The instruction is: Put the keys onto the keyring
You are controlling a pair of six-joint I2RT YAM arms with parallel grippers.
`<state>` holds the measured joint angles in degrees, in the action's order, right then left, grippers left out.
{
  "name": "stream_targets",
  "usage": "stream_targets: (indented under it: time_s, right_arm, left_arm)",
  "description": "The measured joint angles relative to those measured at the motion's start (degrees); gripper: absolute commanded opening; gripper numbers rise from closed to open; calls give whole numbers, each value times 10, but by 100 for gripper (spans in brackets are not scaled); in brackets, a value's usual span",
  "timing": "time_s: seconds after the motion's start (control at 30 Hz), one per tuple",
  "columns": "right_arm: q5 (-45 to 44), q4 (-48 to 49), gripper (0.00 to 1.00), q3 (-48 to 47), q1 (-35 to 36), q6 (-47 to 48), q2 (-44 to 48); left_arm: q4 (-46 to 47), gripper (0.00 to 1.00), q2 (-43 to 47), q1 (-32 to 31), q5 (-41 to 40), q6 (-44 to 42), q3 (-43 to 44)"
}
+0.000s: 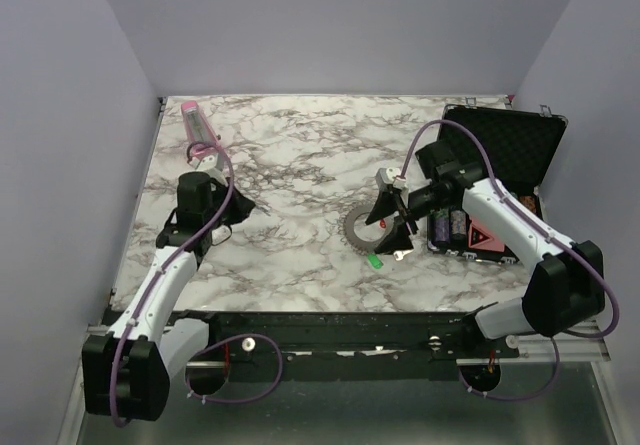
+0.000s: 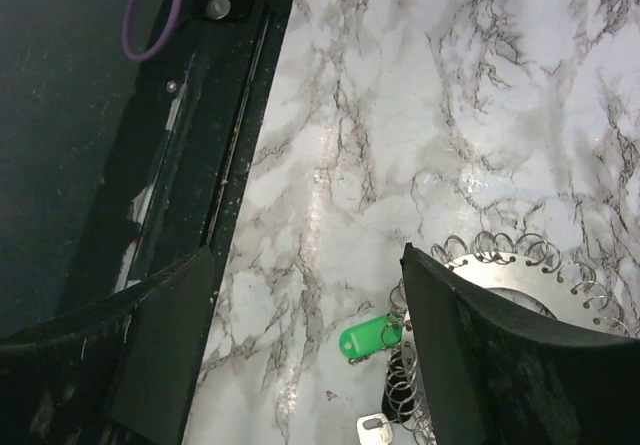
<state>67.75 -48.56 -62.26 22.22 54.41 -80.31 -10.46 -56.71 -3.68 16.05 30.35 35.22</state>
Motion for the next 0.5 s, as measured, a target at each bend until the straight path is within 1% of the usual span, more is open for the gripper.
stream_targets:
  time_s: [0.07,0.13,0.27,0.37,0.5]
  right_arm:
    - [-9,-55,85,-21,2,71,-18]
    - [-14,-99,85,-49,4,118,-35]
    - [-15,-151,84,-114,12,163,-63]
    - [-8,-151,81,-136,23,148,-68]
    - [-3,-97,73,-137,42,47,-68]
  left_arm:
    - [13,0,13,-40,4,-26,1]
    - [24,0,23,-80,7,-53,5]
    - [68,0,37,-165,15,-122,20]
    - [105,0,40,-225,20,-174,27]
    - [163,0,42,-298,42,-244,26]
